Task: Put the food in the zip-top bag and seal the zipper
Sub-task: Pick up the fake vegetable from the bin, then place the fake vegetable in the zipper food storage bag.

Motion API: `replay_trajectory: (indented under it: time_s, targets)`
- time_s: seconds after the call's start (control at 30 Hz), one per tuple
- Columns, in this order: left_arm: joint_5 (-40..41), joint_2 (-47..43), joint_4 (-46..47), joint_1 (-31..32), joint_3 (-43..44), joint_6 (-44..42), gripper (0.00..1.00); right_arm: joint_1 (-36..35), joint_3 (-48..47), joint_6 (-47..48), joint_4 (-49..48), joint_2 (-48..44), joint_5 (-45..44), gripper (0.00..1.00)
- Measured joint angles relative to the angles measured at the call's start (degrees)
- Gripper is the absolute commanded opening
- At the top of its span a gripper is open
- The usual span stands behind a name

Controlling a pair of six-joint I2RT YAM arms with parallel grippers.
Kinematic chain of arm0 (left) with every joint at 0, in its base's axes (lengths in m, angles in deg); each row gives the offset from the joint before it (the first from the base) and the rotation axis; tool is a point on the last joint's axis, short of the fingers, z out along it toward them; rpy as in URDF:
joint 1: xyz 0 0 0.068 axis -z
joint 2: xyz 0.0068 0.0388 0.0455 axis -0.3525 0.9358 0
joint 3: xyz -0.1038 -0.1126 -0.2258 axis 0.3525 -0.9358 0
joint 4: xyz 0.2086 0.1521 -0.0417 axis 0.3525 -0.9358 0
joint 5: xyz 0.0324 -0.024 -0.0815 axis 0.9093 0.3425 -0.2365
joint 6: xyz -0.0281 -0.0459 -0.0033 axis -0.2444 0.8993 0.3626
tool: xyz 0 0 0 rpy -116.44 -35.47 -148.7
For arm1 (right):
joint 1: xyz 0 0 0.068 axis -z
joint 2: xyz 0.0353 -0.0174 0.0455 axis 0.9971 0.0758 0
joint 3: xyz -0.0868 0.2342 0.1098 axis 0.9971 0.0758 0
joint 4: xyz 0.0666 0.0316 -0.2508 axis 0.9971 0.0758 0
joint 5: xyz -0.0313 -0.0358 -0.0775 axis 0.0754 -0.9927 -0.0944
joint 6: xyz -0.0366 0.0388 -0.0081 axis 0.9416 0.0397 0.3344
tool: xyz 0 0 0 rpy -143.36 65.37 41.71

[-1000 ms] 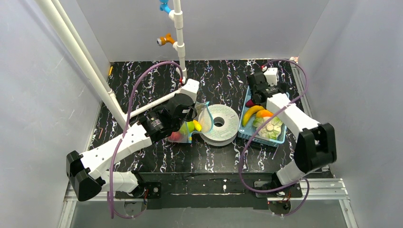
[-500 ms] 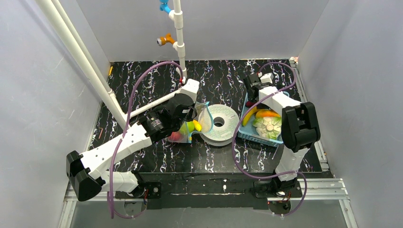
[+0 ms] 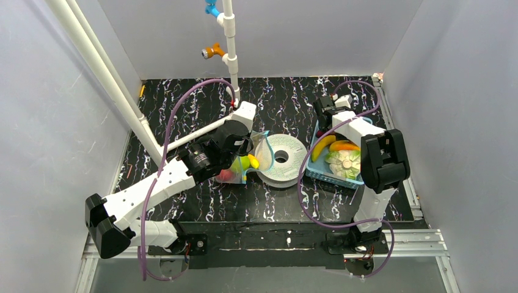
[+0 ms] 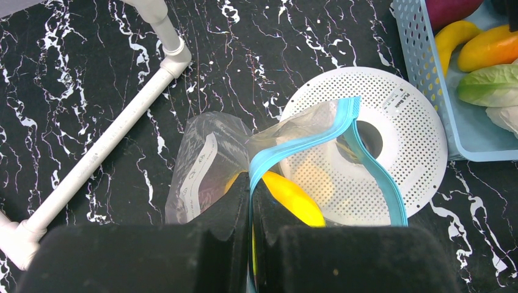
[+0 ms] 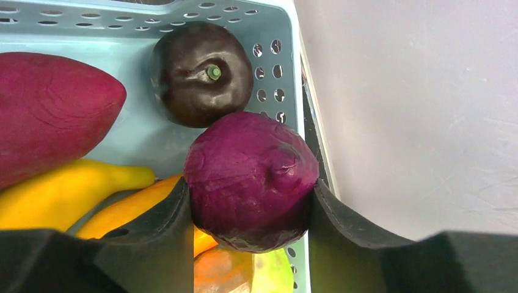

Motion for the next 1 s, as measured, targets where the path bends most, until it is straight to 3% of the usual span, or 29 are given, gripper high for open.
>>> replay_trajectory:
  time_s: [0.17, 0.27, 0.47, 0.67, 0.83, 1.0]
  targets:
    - [0.0, 0.0, 0.02, 0.0, 0.0, 0.0, 0.0, -0.57, 0.0, -1.07, 0.81, -2.32, 1.05, 0.1]
    - [0.0, 0.0, 0.02, 0.0, 0.0, 0.02, 0.0, -2.13, 0.02, -2.4, 1.65, -7.11, 5.86, 0.02]
    - [0.0, 0.03, 0.04, 0.0, 0.0, 0.02, 0.0, -6.16, 1.63, -2.57, 0.82, -21.06, 18.44, 0.01]
    - [-0.04, 1.29, 0.16, 0.0, 0.0, 0.04, 0.0, -8.05, 9.58, -2.63, -5.03, -35.4, 45.65, 0.01]
    - [1.05, 3.14, 1.14, 0.0, -0.45, -0.55, 0.0, -16.04, 15.18, -4.76, -10.05, -44.29, 63.17, 0.01]
    - [1.61, 4.93, 1.61, 0.0, -0.59, -0.89, 0.0, -25.87, 15.21, -5.97, -14.01, -46.7, 69.46, 0.01]
